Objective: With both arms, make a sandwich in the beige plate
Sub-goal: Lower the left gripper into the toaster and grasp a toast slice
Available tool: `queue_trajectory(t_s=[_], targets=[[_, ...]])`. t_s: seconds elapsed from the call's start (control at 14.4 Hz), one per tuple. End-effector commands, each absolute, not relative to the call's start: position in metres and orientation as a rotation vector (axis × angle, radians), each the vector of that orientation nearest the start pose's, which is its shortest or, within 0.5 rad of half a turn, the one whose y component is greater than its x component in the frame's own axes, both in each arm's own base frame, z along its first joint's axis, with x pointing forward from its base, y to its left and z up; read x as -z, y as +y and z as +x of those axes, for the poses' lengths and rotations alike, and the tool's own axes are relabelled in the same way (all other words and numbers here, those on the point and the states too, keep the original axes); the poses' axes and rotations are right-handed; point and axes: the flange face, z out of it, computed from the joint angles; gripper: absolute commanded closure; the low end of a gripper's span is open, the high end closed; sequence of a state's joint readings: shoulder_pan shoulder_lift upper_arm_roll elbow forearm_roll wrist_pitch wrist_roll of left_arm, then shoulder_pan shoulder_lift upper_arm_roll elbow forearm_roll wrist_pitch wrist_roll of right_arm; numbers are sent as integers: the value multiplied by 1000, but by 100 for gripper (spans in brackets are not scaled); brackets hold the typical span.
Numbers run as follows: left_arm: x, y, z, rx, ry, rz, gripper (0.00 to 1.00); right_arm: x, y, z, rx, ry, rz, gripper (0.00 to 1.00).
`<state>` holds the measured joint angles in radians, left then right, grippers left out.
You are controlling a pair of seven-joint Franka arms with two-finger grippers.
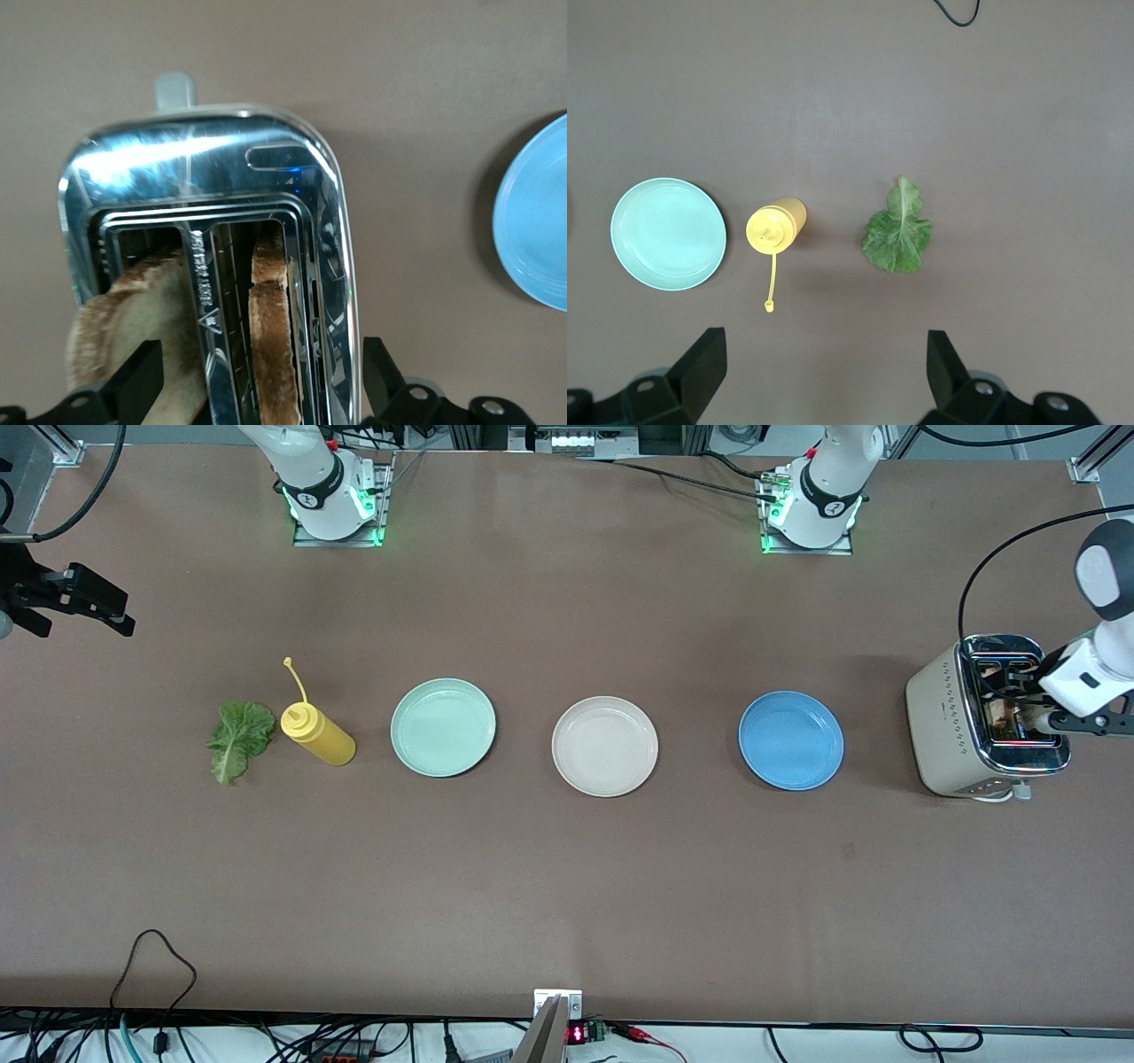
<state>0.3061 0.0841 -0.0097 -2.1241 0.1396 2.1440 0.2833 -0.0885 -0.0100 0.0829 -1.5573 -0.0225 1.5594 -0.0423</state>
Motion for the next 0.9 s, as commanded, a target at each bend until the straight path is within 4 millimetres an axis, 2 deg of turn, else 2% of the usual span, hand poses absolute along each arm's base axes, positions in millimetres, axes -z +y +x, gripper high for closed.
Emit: queue_trajectory(t_s=[0.0, 0.14, 0.28, 0.63, 0.76, 0.83], targets=[[-369, 164, 506, -118, 137, -3031, 27, -641, -7, 552, 33, -65, -3148, 0], [-364, 164, 506, -136, 138, -3034, 72, -641, -7, 552, 33, -67, -3148, 0], [-363, 165, 505, -153, 150, -3036, 88, -641, -7, 552, 33, -67, -3148, 0], [-374, 162, 509, -159, 187, -3033, 99, -641, -6, 552, 33, -67, -3148, 0], [-388, 160, 512, -194, 195, -3033, 99, -641, -6, 552, 33, -67, -3148, 0], [-402, 157, 516, -226, 198, -3033, 99, -641, -6, 552, 33, -65, -3148, 0]])
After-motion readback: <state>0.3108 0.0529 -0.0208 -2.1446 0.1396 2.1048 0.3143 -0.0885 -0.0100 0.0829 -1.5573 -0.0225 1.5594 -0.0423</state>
